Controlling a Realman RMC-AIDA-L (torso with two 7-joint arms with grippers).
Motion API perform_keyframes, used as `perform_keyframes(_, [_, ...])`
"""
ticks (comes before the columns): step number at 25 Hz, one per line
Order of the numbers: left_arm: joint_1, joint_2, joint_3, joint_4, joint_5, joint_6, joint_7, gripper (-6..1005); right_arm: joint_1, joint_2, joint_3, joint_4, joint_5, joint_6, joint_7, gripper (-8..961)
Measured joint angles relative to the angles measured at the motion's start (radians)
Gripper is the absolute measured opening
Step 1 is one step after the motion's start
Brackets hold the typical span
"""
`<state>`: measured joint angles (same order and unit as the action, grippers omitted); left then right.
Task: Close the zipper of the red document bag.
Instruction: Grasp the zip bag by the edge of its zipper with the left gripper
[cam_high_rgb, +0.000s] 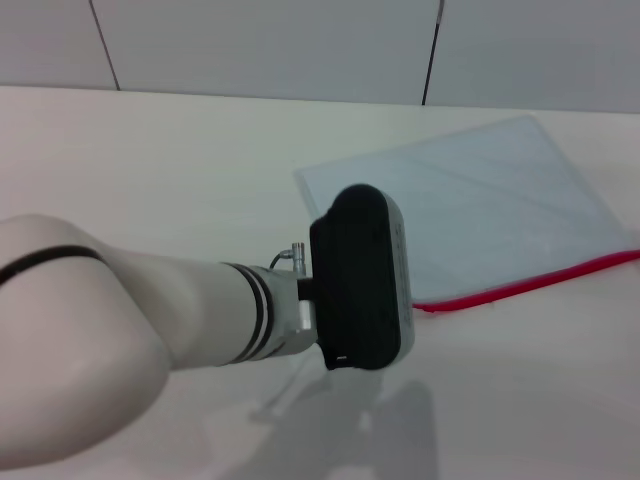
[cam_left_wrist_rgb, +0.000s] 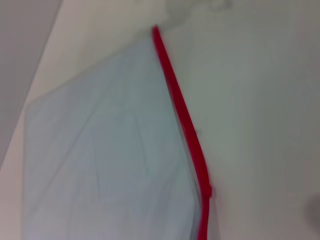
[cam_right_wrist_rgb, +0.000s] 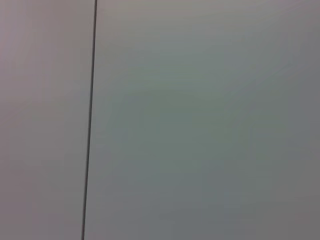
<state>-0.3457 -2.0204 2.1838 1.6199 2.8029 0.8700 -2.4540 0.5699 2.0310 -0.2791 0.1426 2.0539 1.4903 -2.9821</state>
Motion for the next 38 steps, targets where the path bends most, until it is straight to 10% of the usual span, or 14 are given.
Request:
perform_keyframes(32, [-0.041, -0.006, 0.065, -0.334, 0.053, -0.483, 0.059, 651, 0.003, 0.0, 0.0, 0.003, 0.0, 0.002, 0.0, 861])
perform_keyframes(38, [-0.076, -0.007, 0.075, -0.399, 0.016, -0.531, 0.058, 507, 0.002, 0.0, 0.0, 0.005, 0.0, 0.007, 0.0, 860])
